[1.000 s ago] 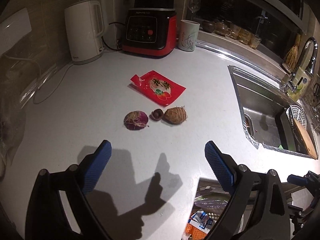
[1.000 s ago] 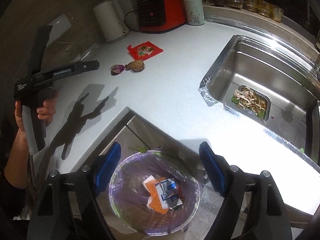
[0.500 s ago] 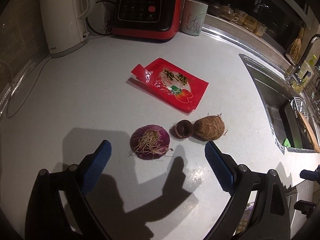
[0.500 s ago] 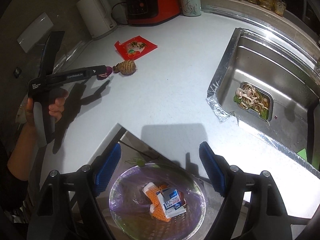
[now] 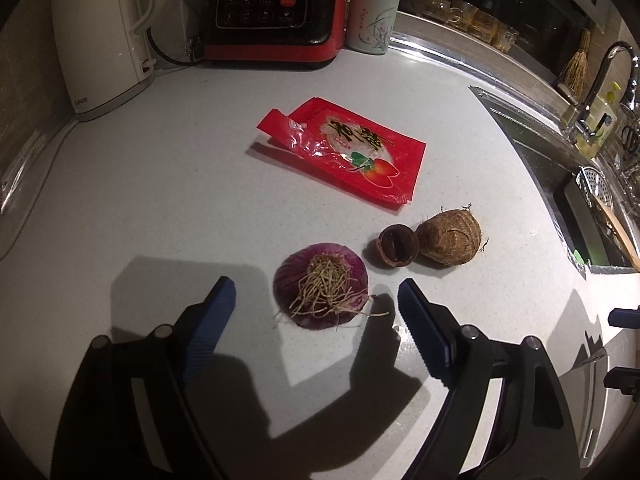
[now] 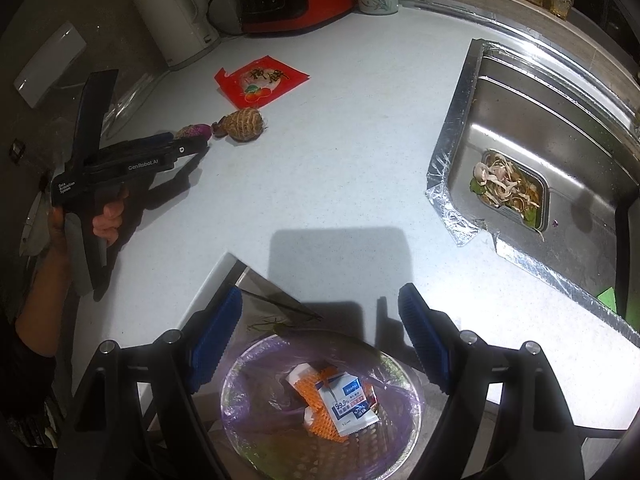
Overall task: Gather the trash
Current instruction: 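Lower the left gripper onto the red onion and close it, then grasp the brown taro root with the right gripper while the left holds the onion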
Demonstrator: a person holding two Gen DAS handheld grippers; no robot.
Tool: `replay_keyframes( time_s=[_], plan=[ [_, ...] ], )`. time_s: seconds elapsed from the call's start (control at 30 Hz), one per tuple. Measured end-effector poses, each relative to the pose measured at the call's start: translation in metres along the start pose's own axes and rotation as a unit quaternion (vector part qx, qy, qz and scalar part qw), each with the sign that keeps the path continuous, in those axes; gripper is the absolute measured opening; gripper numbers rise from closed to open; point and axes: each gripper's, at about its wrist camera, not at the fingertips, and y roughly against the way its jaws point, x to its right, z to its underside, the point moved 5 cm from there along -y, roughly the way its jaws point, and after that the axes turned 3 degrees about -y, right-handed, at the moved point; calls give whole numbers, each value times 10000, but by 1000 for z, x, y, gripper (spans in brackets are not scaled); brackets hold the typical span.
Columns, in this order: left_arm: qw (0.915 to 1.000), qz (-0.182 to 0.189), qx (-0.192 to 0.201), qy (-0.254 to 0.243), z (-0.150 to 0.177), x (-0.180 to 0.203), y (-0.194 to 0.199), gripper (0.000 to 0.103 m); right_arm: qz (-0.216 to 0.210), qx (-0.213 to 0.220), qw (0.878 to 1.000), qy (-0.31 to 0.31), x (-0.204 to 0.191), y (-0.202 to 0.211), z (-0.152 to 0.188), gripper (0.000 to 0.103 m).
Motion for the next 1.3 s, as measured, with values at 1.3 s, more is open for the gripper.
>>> replay_keyframes(
  time_s=[1.3],
  plan=[
    [9976, -51, 543, 426, 5, -3, 74, 42, -680, 180, 9771, 2007, -87, -107, -130, 58]
  ],
)
